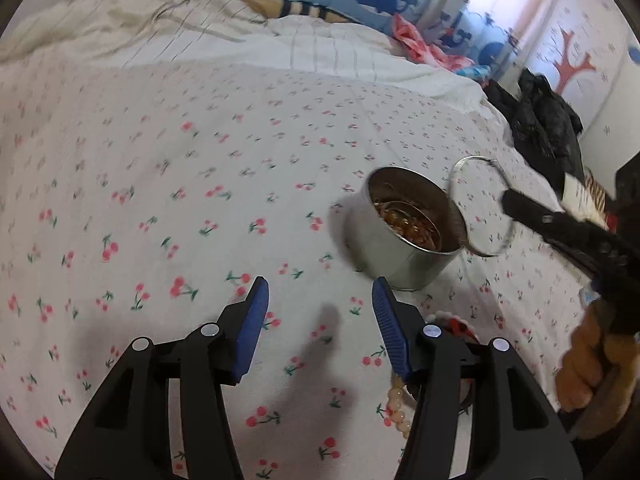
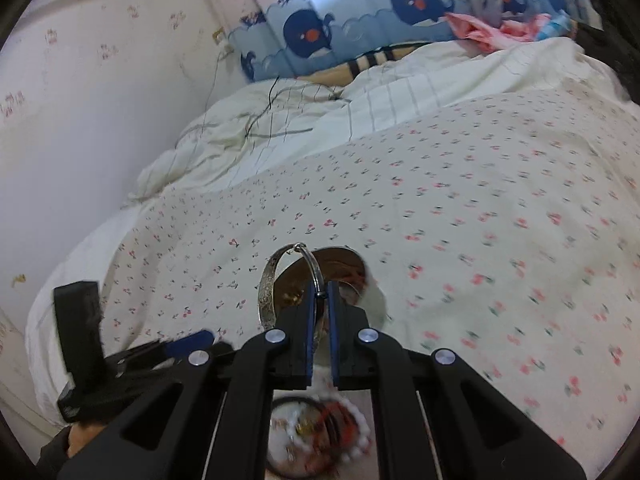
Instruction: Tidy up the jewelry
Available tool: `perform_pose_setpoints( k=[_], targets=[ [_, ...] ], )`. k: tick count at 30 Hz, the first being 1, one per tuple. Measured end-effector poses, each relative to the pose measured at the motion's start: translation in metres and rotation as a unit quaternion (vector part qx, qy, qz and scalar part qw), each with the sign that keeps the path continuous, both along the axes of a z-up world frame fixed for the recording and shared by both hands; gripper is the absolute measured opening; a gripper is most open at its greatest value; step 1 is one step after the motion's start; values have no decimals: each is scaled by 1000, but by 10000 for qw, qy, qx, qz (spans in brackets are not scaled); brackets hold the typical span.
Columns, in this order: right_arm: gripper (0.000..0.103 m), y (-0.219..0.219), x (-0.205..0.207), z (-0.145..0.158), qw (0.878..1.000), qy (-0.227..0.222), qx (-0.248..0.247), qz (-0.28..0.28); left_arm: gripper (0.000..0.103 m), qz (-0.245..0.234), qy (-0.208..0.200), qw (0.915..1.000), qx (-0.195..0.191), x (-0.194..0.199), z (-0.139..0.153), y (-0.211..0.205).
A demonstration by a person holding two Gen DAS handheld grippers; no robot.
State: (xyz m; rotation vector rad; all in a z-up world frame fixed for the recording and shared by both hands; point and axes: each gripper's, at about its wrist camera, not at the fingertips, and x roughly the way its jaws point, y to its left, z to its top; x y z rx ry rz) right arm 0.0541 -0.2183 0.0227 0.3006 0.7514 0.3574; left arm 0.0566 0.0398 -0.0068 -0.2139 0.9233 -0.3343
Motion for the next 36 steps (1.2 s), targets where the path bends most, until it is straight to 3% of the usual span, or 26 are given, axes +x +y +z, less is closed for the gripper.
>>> perform_pose_setpoints(
  k=[8, 9, 10, 11, 12, 16, 19, 21, 24, 30, 33, 36],
  targets=[
    [10, 27, 35, -28, 9964, 510, -682, 12, 57, -86, 56, 9999, -45, -1, 5, -2],
    [15, 26, 36, -27, 9956, 492, -794, -17, 58, -167, 80, 9998, 7, -2, 5, -5],
    [29, 23, 33, -23, 9954, 388, -878, -51, 58, -219, 93, 9997, 62, -2, 5, -7],
    [38, 17, 26, -15, 9957, 194, -895, -134, 58, -273, 101, 9995, 142, -4, 4, -9],
    [39, 12, 21, -9, 9954, 72, -930, -201, 58, -361, 119, 9990, 238, -6, 3, -13],
    [39, -18, -18, 6, 9956, -125, -906, -187, 59, -732, 298, 9965, 260, -12, -3, -26],
    [39, -40, -52, -10, 9963, -81, -843, -133, 59, -989, 451, 9941, 33, -19, -10, -34],
    [39, -55, -62, -29, 9970, 261, -679, -273, 59, -1088, 440, 9931, 66, -26, -15, -40],
    [39, -70, -64, -42, 9976, 571, -27, -398, 59, -1118, 336, 9931, 97, -29, -19, -49],
    [41, -57, -58, -41, 9983, 434, -210, -336, 59, -1153, 187, 9931, -122, -30, -22, -55],
    [42, -56, -58, -44, 9982, 447, -231, -326, 58, -1287, 76, 9916, 77, -32, -22, -67],
    [46, -58, -59, -45, 9983, 425, -200, -355, 41, -1417, 26, 9895, 280, -35, -22, -76]
  ],
)
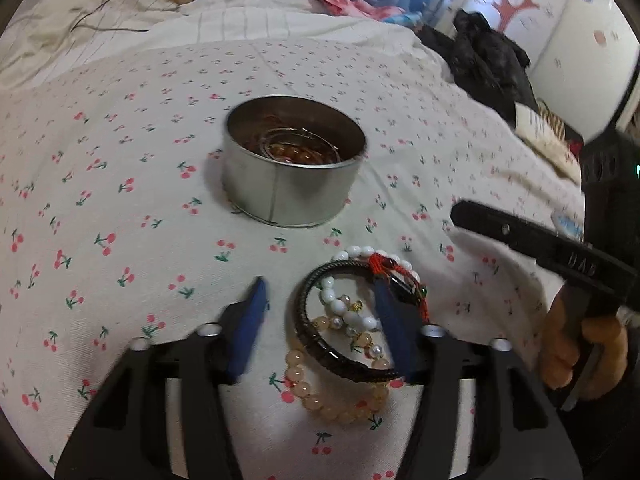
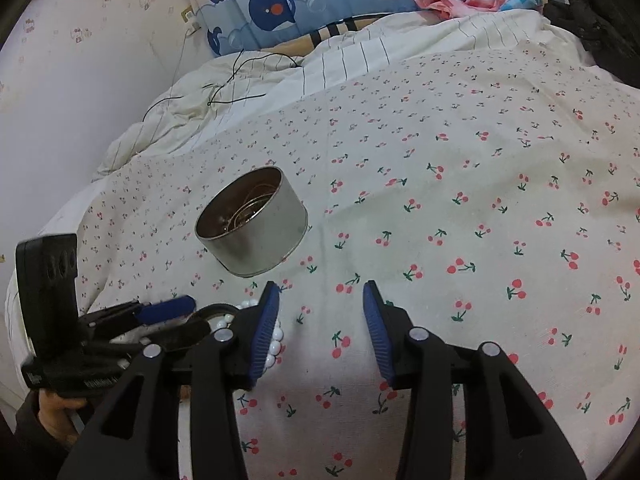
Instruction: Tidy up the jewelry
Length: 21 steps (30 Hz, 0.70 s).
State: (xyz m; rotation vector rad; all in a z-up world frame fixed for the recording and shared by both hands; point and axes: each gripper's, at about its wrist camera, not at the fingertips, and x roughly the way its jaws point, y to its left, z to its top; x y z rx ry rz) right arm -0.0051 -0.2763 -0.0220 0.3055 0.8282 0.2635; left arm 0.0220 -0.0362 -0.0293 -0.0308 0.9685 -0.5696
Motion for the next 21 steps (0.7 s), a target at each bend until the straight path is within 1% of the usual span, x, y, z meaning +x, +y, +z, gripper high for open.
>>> perform_pose_setpoints(
  k=[1, 2, 3, 4, 5, 9, 12, 16, 19, 21],
  targets=[
    [46, 0, 1, -1, 10000, 11, 6, 3, 32, -9, 3, 10000, 15, 1, 0, 0],
    [46, 0, 1, -1, 10000, 19, 14, 7, 25, -18, -1, 10000, 24, 1, 0, 0],
    [46, 1, 1, -1, 10000, 23, 11, 13, 23, -2, -14, 10000, 32, 1, -1, 0],
    [47, 2, 2, -2, 10000, 25, 3, 27, 15, 16, -21, 10000, 47, 1, 0, 0],
    [47, 2, 2, -2, 10000, 25, -5, 44, 10, 32, -32, 10000, 81, 1, 0, 0],
    [47, 5, 1, -1, 9999, -10, 13, 104, 9, 21, -63, 10000, -4, 1, 6, 4],
    [47, 5, 0, 3, 9998, -83, 96, 159, 8, 101, -10, 9994, -338, 4, 13, 15],
    [47, 12, -3, 7, 9987, -170, 200, 426, 8, 301, 5, 9976, -618, 10, 24, 36],
    [47, 25, -6, 8, 9977, -242, -47, 639, 8, 489, -26, 9978, -456, 14, 27, 47],
    [47, 31, -7, 7, 9965, -277, -20, 793, 8, 531, 20, 9977, -420, 15, 27, 52]
  ],
)
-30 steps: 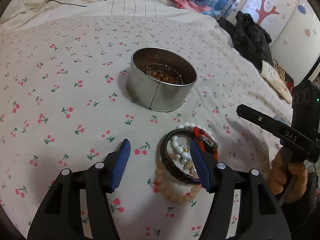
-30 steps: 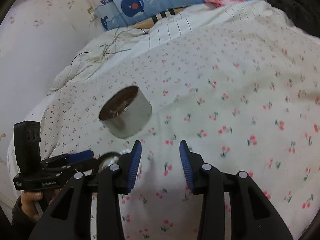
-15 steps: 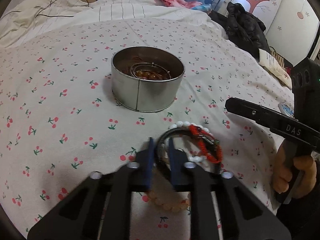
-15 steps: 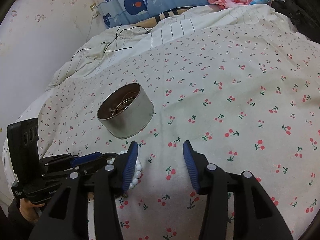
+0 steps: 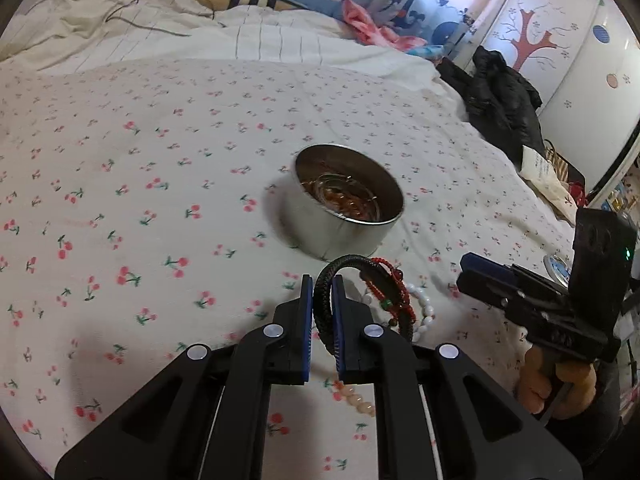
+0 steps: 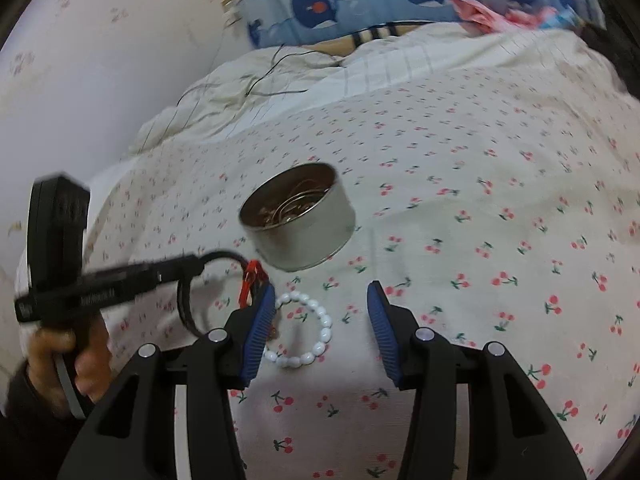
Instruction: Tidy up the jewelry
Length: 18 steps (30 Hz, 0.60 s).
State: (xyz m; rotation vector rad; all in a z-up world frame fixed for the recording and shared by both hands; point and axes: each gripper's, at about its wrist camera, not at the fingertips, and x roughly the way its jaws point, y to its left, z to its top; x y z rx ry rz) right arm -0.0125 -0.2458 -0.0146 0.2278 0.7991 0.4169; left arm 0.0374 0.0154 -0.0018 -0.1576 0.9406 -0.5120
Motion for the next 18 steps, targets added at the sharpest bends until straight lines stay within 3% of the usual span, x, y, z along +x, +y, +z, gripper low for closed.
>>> perform_pose_setpoints(
  k=[3, 12, 18],
  targets=[
    [47, 8, -3, 2, 9998, -100, 21, 170, 8, -4, -83, 9996, 263, -1, 3, -3],
    [47, 43, -3, -4, 9965, -160, -346, 749, 8, 116, -166, 9988, 447, 1, 7, 6],
    [47, 54, 9, -13, 9958, -45, -590, 693, 8, 603, -240, 9977, 177, 7, 21, 48]
  ],
)
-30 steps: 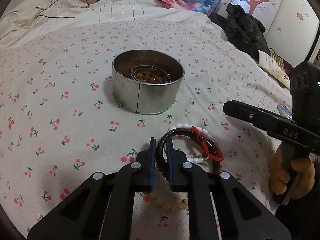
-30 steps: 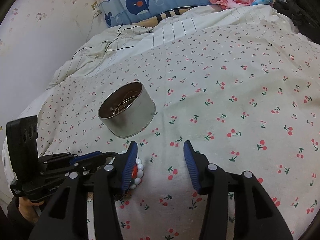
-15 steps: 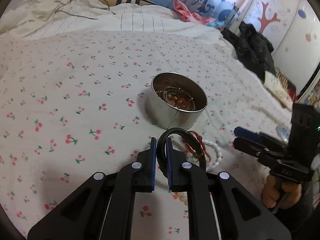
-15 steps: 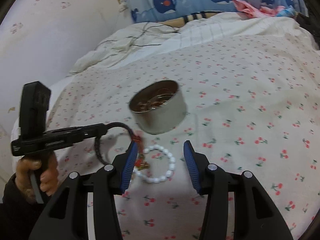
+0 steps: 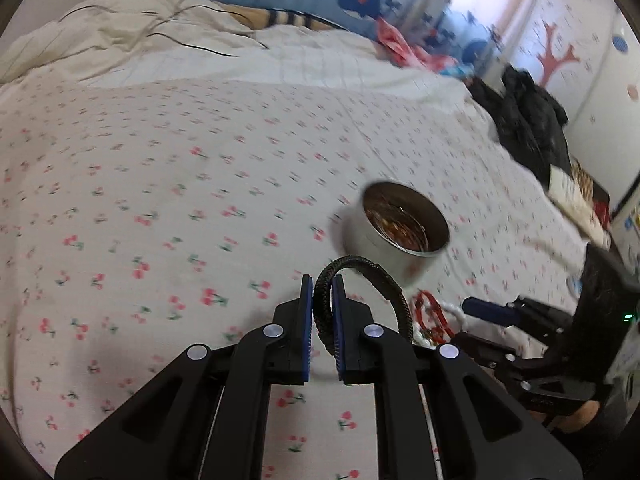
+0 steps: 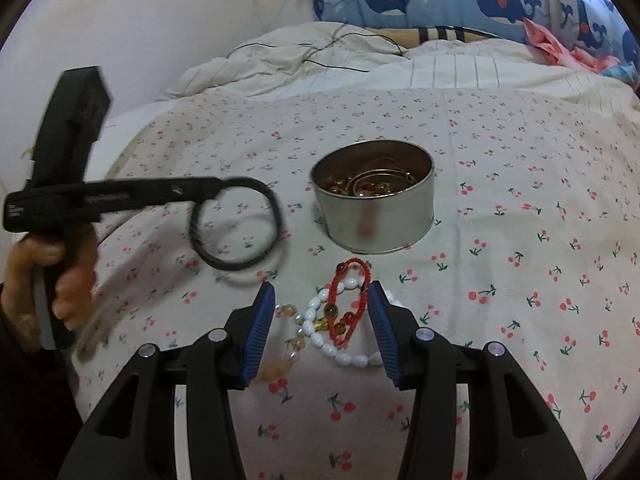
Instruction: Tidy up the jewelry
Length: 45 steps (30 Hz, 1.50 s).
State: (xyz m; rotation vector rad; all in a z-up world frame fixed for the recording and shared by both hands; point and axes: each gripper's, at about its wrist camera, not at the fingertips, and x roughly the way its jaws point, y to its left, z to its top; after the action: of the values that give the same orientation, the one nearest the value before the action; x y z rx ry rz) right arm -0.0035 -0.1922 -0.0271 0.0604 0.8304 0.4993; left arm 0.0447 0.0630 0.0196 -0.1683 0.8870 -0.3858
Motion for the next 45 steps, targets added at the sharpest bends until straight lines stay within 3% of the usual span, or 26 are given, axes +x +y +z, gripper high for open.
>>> perform_pose_setpoints(
  k=[8, 12, 16, 20, 25, 27, 32, 42, 45],
  targets=[
    [47, 6, 31, -21, 9984, 469, -209, -226, 8, 66, -11, 9998, -183, 1, 4, 6],
    [43, 8, 34, -22, 9985, 448, -238, -190, 8, 49, 38, 9997, -251, 1, 1, 5],
    [8, 6, 35, -23, 9987, 442, -155, -198, 8, 50, 103, 9995, -302, 3, -3, 4],
    [8, -4, 29, -15, 9991, 285, 125, -290, 8, 46, 100, 9995, -305, 4, -4, 4],
    [8, -33, 20, 7, 9923, 34, 1191, -339, 8, 33, 86, 9994, -324, 4, -6, 3],
    [8, -45, 18, 15, 9893, -40, 1391, -443, 8, 27, 89, 9994, -337, 4, -5, 3],
    [8, -67, 21, 18, 9792, 81, 1906, -685, 8, -41, 94, 9991, -408, 3, -5, 0],
    [8, -88, 13, 34, 9680, 38, 2362, -851, 8, -236, 72, 9973, -697, 2, 4, -11],
    [8, -94, 12, 35, 9637, 90, 2521, -880, 8, -242, -20, 9979, -606, 3, 12, -19]
  ],
)
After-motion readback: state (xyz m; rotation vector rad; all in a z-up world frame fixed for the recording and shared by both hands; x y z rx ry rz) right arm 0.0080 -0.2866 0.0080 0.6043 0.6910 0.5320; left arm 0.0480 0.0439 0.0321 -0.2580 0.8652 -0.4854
